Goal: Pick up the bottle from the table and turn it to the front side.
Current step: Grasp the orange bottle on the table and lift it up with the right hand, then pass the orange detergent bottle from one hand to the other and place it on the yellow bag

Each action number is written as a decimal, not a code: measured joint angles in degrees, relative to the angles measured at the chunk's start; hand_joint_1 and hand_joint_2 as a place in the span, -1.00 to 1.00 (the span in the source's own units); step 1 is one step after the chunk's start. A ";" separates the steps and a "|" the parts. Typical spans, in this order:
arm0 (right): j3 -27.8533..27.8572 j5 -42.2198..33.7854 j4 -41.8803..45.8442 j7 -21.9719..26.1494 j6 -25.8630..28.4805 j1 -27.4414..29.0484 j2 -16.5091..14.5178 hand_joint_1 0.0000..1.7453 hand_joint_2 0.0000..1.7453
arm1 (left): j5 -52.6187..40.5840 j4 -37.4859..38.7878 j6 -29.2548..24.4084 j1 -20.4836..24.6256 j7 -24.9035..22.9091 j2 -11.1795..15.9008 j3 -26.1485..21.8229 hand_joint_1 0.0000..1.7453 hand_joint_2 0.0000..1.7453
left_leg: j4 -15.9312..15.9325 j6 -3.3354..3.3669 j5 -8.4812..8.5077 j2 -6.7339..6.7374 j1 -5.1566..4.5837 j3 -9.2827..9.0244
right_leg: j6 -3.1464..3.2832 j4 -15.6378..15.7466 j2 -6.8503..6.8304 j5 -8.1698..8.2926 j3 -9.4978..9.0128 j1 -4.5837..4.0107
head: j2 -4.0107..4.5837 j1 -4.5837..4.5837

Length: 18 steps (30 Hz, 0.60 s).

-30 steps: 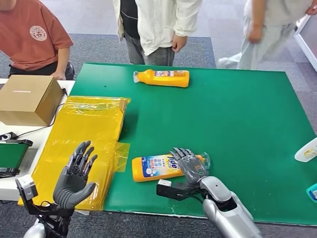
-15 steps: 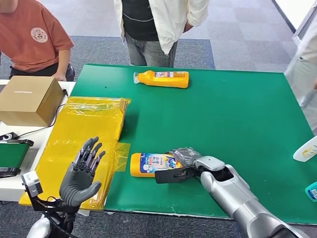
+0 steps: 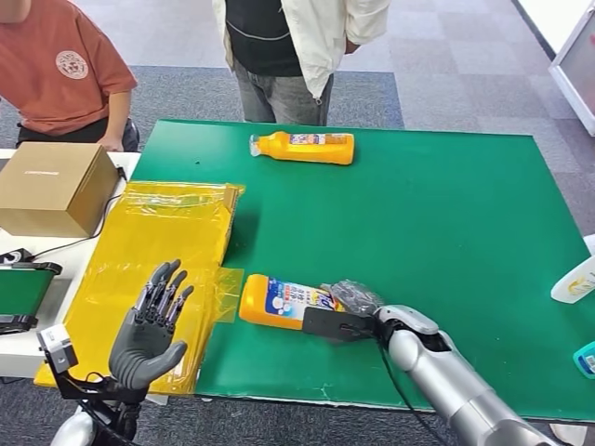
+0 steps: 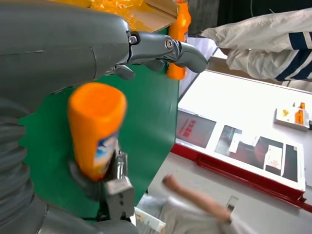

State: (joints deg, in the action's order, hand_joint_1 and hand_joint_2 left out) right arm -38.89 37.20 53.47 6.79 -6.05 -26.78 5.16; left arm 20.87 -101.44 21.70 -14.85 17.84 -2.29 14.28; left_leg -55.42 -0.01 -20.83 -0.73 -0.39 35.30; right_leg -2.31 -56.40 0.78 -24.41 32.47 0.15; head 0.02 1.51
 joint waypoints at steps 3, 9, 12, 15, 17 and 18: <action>3.99 -8.59 6.45 3.71 -0.07 6.16 -0.13 1.00 1.00 | -0.32 0.00 -0.74 -0.97 0.63 0.13 -0.20 -1.00 1.00 | 0.00 0.01 -0.02 -0.04 0.01 0.10 | -0.02 0.03 -0.05 -0.07 0.01 -0.01 | 0.00 -0.01; 10.31 -19.58 18.16 8.35 2.46 15.46 -3.02 1.00 1.00 | -2.43 -0.11 -4.65 -1.36 1.73 0.26 -0.31 -1.00 1.00 | 0.00 -0.02 -0.04 -0.05 0.02 0.31 | 0.01 0.02 -0.06 -0.10 0.23 -0.04 | -0.01 0.00; 11.56 -20.39 22.77 9.62 5.03 18.23 -4.57 1.00 1.00 | -6.10 -0.49 -9.04 -1.08 2.62 0.20 -0.63 -1.00 1.00 | 0.00 -0.02 -0.04 -0.04 0.01 0.32 | 0.02 0.02 -0.06 -0.12 0.26 -0.04 | -0.01 -0.01; 11.96 -19.49 25.90 10.52 6.79 19.74 -5.53 1.00 1.00 | -8.45 -0.61 -11.38 0.05 2.91 0.14 -1.16 -1.00 1.00 | 0.00 -0.01 -0.03 -0.04 0.01 0.33 | 0.00 0.02 -0.06 -0.10 0.27 -0.03 | -0.01 0.00; 11.80 -17.27 27.00 10.91 7.86 20.04 -6.00 1.00 1.00 | -9.14 -0.52 -10.95 1.39 2.91 0.14 -1.34 -1.00 1.00 | 0.00 0.00 -0.01 -0.04 0.00 0.33 | -0.03 0.03 -0.06 -0.07 0.26 -0.03 | -0.01 0.00; 11.56 -15.95 27.26 11.04 8.40 20.06 -6.21 1.00 1.00 | -9.42 -0.42 -10.39 2.16 2.90 0.13 -1.32 -1.00 1.00 | 0.00 0.01 -0.01 -0.04 0.00 0.33 | -0.03 0.03 -0.06 -0.06 0.26 -0.03 | -0.01 0.00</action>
State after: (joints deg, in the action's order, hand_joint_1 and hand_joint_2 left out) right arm -27.33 21.25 80.72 17.84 2.35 -6.73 -1.05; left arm 11.45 -101.86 11.31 -12.69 20.74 -2.16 12.96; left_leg -55.41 0.00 -20.84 -0.78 -0.39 35.62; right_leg -2.34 -56.38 0.72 -24.47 32.73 0.12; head 0.01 1.51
